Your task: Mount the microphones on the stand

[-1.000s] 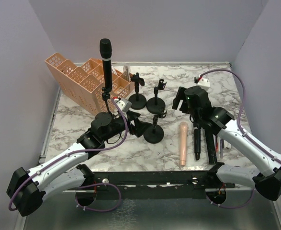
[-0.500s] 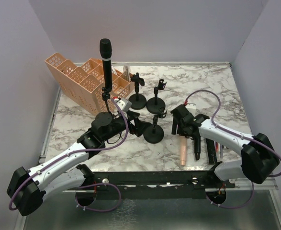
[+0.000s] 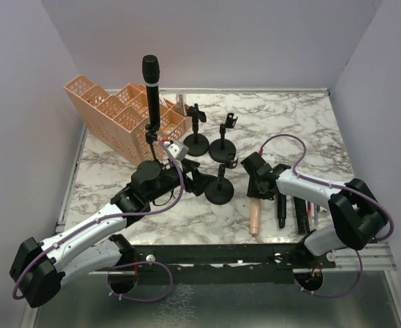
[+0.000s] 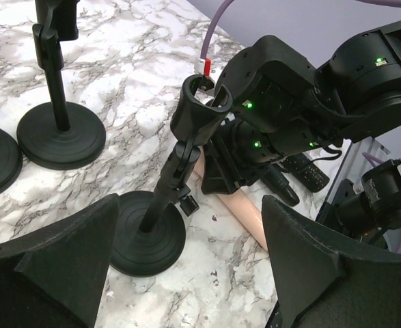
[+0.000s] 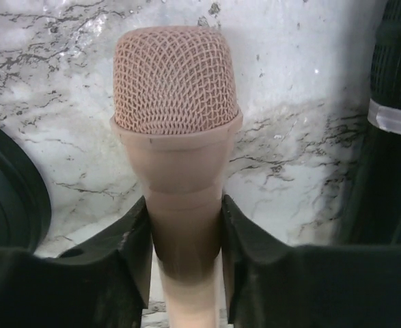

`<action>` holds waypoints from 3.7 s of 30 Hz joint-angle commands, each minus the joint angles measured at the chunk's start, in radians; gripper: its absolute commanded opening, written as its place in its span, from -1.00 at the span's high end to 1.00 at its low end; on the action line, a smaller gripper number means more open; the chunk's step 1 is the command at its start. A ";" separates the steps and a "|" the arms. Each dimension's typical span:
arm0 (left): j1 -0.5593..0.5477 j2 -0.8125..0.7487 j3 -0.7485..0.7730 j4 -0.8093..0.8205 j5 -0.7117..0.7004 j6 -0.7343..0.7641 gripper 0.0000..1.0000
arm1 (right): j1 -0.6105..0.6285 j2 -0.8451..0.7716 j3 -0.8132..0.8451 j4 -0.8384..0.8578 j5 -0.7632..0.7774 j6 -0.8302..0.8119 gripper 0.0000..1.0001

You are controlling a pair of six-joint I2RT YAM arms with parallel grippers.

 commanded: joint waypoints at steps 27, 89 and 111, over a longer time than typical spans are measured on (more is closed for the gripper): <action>-0.010 0.229 0.117 0.096 0.029 0.072 -0.60 | -0.004 -0.429 0.340 0.631 -0.150 -0.651 0.99; -0.020 0.417 0.083 0.258 0.064 0.082 1.00 | -0.005 -0.451 -0.141 0.999 -0.598 -0.622 0.98; -0.020 0.419 0.064 0.256 0.028 0.082 1.00 | -0.006 -0.396 -0.241 1.147 -0.405 -0.249 0.98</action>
